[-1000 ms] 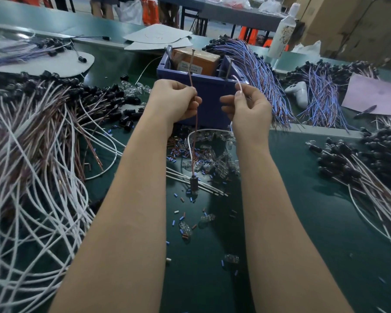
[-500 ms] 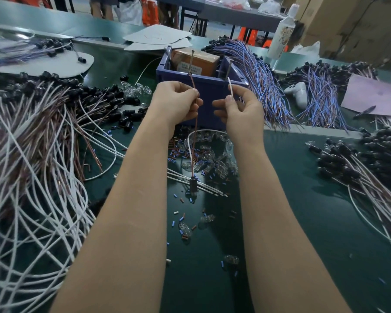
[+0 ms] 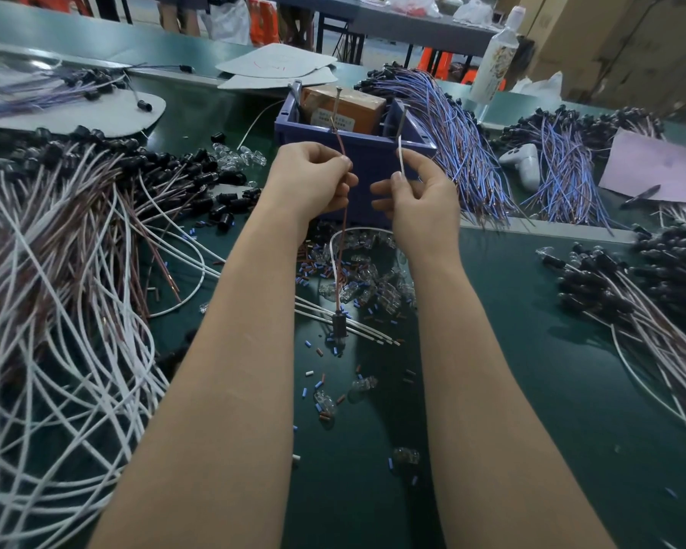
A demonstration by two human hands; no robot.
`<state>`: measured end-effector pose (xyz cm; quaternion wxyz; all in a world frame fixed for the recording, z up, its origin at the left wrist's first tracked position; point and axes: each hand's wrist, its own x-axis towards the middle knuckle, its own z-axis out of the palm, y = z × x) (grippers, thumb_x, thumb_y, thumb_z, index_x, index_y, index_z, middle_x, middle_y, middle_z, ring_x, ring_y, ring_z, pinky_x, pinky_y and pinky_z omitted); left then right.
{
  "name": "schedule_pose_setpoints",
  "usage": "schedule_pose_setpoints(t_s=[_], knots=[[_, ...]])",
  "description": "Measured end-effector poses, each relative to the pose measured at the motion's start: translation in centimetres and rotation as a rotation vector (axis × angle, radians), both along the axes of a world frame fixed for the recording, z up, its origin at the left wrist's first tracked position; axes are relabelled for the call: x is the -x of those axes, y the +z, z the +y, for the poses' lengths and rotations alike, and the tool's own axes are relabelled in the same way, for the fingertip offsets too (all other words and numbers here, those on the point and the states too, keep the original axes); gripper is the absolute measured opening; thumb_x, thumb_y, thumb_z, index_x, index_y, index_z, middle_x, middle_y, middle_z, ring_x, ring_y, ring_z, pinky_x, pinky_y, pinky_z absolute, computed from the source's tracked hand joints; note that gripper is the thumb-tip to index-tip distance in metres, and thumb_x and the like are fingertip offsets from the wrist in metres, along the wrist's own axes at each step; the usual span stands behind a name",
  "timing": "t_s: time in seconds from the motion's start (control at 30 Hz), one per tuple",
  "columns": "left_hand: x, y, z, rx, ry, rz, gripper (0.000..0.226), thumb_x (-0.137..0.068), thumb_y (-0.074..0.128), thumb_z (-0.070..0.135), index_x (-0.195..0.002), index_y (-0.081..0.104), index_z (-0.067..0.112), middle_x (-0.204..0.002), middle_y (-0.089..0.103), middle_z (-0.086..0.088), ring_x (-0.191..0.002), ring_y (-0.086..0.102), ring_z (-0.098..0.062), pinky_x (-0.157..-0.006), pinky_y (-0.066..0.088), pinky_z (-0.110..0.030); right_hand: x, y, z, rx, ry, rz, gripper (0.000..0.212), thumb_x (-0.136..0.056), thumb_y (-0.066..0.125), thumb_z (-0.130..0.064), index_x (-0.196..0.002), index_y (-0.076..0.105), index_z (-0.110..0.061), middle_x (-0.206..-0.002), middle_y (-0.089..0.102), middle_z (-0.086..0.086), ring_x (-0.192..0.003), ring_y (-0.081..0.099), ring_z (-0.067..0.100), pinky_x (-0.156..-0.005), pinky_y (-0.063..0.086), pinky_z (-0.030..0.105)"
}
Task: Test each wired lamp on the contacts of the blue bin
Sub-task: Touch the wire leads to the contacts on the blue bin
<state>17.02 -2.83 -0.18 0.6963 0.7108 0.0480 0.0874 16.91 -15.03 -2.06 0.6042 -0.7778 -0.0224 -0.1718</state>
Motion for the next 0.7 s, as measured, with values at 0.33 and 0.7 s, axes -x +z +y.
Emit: schedule_pose_setpoints(t_s=[0.33,0.7], knots=[[-0.02,-0.13,-0.05,-0.018,-0.004,-0.003,0.018,-0.095,0.053,0.011,-0.079,0.060,0.014,-0.070,0.064,0.000,-0.044,0.053,0.003,-0.051,0.048,-0.013,-0.01,-0.04,-0.04,-0.003,0.007,0.003,0.033,-0.099,0.044,-0.010,-0.130,0.051,-0.014,-0.082,0.068,0.001,-0.070,0.064,0.013,-0.083,0.055,0.040],[-0.23,-0.39,-0.06,-0.022,0.012,-0.004,0.018,-0.095,0.053,0.010,-0.079,0.060,0.013,-0.070,0.063,-0.001,-0.047,0.052,0.001,-0.052,0.049,-0.014,0.08,-0.12,0.07,0.005,0.007,-0.003,0.031,-0.099,0.045,-0.010,-0.129,0.052,-0.014,-0.081,0.068,0.001,-0.069,0.065,0.013,-0.081,0.056,0.037]])
